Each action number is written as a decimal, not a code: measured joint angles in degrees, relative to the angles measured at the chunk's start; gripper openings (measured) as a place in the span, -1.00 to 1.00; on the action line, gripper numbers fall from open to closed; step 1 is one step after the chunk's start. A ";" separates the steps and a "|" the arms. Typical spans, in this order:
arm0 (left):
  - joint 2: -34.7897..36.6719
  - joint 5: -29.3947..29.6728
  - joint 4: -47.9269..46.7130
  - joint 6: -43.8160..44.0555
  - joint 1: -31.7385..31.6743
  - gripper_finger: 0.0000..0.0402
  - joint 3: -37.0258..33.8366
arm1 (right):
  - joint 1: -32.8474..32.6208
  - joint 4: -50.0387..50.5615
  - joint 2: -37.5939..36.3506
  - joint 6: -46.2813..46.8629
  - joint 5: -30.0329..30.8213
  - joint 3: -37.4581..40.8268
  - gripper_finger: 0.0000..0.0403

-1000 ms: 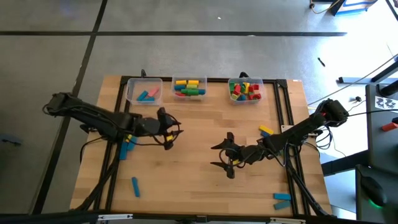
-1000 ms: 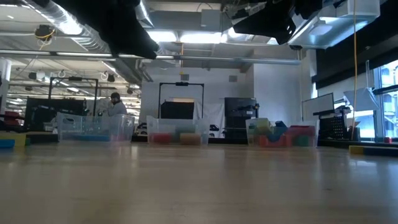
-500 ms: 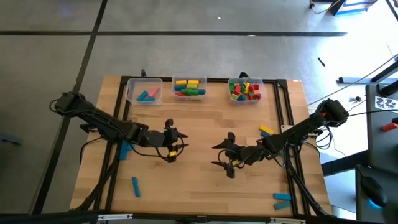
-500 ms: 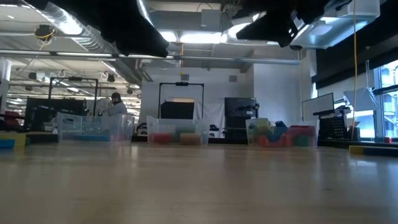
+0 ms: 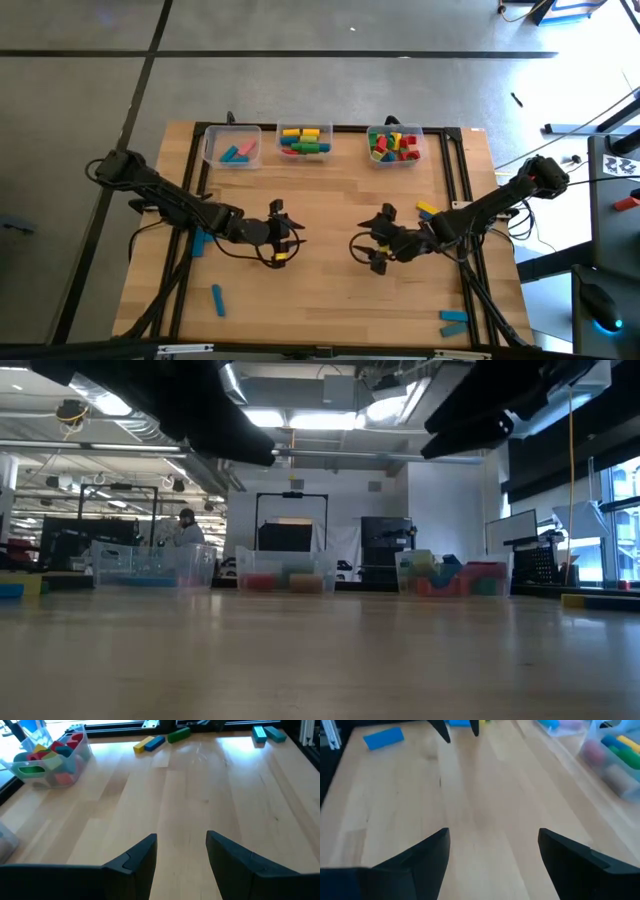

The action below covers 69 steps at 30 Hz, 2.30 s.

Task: Sort blocks by size
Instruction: Put the yellow rectangular block into the left transparent bin

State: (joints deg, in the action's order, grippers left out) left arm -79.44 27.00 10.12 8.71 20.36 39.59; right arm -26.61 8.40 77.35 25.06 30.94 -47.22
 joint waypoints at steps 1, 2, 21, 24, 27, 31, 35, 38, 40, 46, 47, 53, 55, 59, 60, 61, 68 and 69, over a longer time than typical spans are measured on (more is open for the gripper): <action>0.00 0.00 0.09 0.10 0.00 -0.18 0.00 | 0.00 0.63 -0.05 0.40 0.01 0.00 0.47; 0.00 0.01 0.17 0.11 0.00 -0.18 0.00 | 0.00 1.55 -0.05 0.67 0.04 0.00 0.47; 0.00 0.02 1.71 -0.19 0.00 -0.18 0.00 | 6.19 30.69 -0.05 17.29 -2.88 0.00 0.47; 0.00 0.02 1.72 -0.43 0.00 -0.18 0.00 | 6.67 35.14 -0.05 19.67 -3.41 0.00 0.47; 0.00 0.02 1.70 -0.46 0.00 -0.18 0.00 | 7.57 40.07 -0.05 22.09 -4.23 0.02 0.47; 0.00 0.02 1.72 -0.61 0.00 -0.18 0.00 | 9.30 44.47 -0.05 23.44 -5.89 0.04 0.47; 0.00 0.04 1.72 -0.61 0.00 -0.18 0.00 | 11.27 47.74 -0.05 23.80 -7.83 0.04 0.47; 0.00 0.02 1.72 -0.61 0.00 -0.18 0.00 | 12.88 50.39 -0.05 23.80 -8.50 0.04 0.47; 0.00 0.04 1.70 -0.61 0.00 -0.18 0.00 | 13.98 52.01 -0.04 23.80 -9.04 0.04 0.47; 0.02 0.04 1.72 -1.42 0.00 -0.18 0.00 | 16.79 54.53 -0.03 22.35 -11.73 0.04 0.47; 0.02 0.03 1.72 -1.42 0.00 -0.18 0.00 | 17.12 54.74 -0.03 22.01 -12.32 0.05 0.47; 0.02 0.04 1.72 -1.37 0.00 -0.18 0.00 | 17.42 54.78 -0.03 20.87 -14.84 0.07 0.47; 0.02 0.04 1.72 -1.37 0.00 -0.18 0.00 | 17.42 54.74 -0.03 20.73 -16.00 0.07 0.47; 0.02 0.04 1.71 -1.35 0.00 -0.18 0.00 | 17.42 55.02 -0.01 21.41 -16.18 0.07 0.47; 0.02 0.04 1.72 -1.33 0.00 -0.18 0.00 | 17.42 55.44 -0.01 22.24 -15.98 0.07 0.47; 0.02 0.04 1.72 -1.33 0.00 -0.18 0.00 | 17.46 56.24 -0.01 23.15 -15.48 0.07 0.47; 0.02 0.04 2.19 -1.61 0.00 -0.18 0.00 | 23.18 54.49 0.21 27.35 -16.15 2.06 0.47; 0.02 0.04 2.36 -1.61 0.00 -0.18 0.00 | 24.22 52.72 0.21 27.37 -16.94 2.97 0.47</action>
State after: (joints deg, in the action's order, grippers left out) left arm -79.42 27.05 12.47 7.09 20.36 39.59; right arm -2.39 61.12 77.56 52.42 13.99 -44.25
